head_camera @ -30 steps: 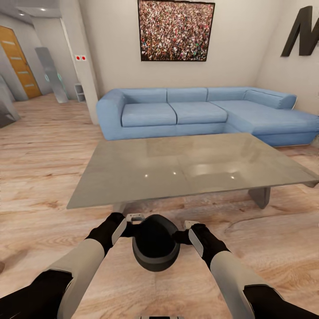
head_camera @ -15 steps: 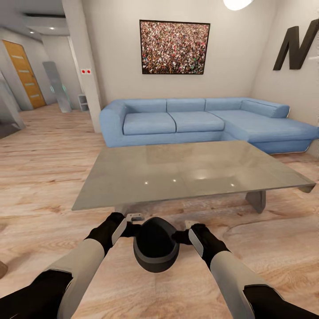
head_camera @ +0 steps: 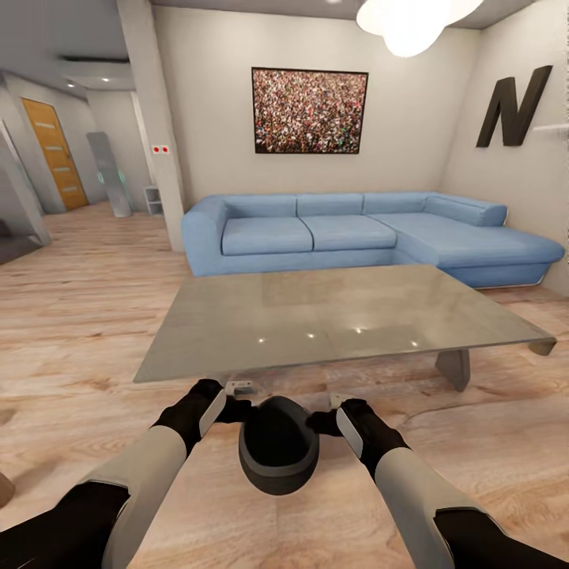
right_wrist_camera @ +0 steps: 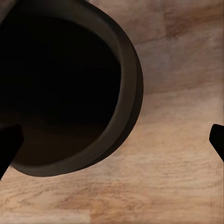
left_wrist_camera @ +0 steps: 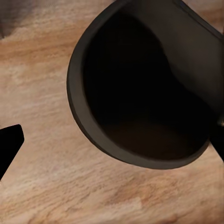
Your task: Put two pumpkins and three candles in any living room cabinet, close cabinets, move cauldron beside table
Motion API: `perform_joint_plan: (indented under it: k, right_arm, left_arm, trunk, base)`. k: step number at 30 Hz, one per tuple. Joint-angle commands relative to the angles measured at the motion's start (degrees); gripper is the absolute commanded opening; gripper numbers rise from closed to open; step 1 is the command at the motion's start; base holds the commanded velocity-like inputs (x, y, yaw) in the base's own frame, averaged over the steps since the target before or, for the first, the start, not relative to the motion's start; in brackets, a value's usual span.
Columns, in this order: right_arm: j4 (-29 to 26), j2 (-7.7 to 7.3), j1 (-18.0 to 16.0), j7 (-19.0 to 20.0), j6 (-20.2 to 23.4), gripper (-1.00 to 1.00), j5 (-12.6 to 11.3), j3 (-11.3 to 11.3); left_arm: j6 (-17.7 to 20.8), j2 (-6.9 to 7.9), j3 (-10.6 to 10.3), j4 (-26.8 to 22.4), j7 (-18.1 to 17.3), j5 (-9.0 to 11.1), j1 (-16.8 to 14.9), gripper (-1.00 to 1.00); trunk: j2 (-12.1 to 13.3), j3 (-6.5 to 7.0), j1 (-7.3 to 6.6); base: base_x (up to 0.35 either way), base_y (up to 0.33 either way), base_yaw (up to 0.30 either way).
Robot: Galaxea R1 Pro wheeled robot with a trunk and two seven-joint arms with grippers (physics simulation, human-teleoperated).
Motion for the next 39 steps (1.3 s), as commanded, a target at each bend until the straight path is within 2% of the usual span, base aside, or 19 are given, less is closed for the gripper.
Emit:
perform_joint_plan:
  k: [1, 9, 28, 39]
  right_arm:
    - [-0.08, 0.02, -0.01, -0.30, 0.22, 1.00, -0.59, -0.07]
    - [-0.09, 0.02, -0.01, -0.30, 0.23, 1.00, -0.59, -0.11]
    - [-0.04, 0.02, -0.01, -0.30, 0.23, 1.00, -0.60, -0.14]
    - [-0.04, 0.02, -0.01, -0.30, 0.23, 1.00, -0.58, -0.14]
  left_arm:
    - [0.23, 0.06, -0.44, -0.07, 0.18, 0.54, -0.03, 1.00]
    - [0.23, 0.06, -0.51, -0.07, 0.17, 0.49, -0.01, 1.00]
    - [0.23, 0.06, -0.52, -0.07, 0.18, 0.49, 0.00, 1.00]
    - [0.23, 0.06, -0.52, -0.07, 0.23, 0.49, 0.03, 1.00]
  trunk:
    - [0.00, 0.17, -0.04]
    - [0.10, 1.94, -0.24]
    - [0.36, 6.15, -0.73]
    - [4.77, 8.13, -3.15]
  base:
    - [-0.011, 0.000, 0.000]
    - [-0.143, 0.000, 0.000]
    - [-0.321, 0.000, 0.000]
    - [-0.330, 0.000, 0.000]
